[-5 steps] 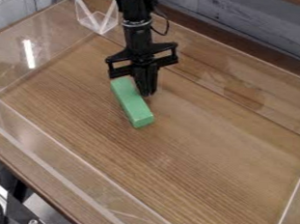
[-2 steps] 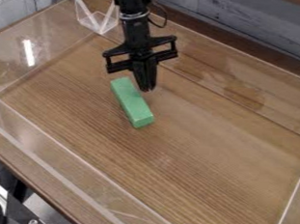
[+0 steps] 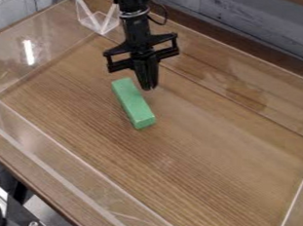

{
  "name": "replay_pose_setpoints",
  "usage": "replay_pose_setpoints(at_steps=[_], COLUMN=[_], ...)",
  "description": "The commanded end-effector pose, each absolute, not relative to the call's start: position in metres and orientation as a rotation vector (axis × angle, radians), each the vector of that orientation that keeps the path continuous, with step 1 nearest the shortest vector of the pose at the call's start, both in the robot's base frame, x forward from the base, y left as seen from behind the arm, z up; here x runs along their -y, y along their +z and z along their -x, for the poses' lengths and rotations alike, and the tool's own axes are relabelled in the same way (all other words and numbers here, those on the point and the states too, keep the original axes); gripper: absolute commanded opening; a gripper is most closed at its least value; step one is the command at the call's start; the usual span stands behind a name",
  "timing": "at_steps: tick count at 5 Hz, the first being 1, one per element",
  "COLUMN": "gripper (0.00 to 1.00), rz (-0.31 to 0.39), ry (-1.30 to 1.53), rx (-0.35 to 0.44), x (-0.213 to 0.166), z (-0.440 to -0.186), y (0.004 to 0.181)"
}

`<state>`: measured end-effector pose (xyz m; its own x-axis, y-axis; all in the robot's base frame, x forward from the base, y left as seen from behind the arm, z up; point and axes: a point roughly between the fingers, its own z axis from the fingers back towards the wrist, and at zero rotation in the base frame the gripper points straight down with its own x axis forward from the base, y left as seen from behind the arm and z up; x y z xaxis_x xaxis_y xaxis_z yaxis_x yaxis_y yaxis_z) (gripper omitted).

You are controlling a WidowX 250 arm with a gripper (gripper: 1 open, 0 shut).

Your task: Put the green block in the brown bowl

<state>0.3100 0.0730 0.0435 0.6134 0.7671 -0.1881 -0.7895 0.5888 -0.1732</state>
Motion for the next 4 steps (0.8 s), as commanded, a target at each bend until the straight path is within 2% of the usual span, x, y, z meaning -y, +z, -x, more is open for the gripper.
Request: replay_pose_setpoints(at_steps=[1,4], gripper=[0.0,0.0], rz=[0.272,0.308], ry=[0.909,0.907], rx=[0.003,0.029], x=[-0.08,-0.08], z=[-0.314,-0.323], y=[0.071,0.082])
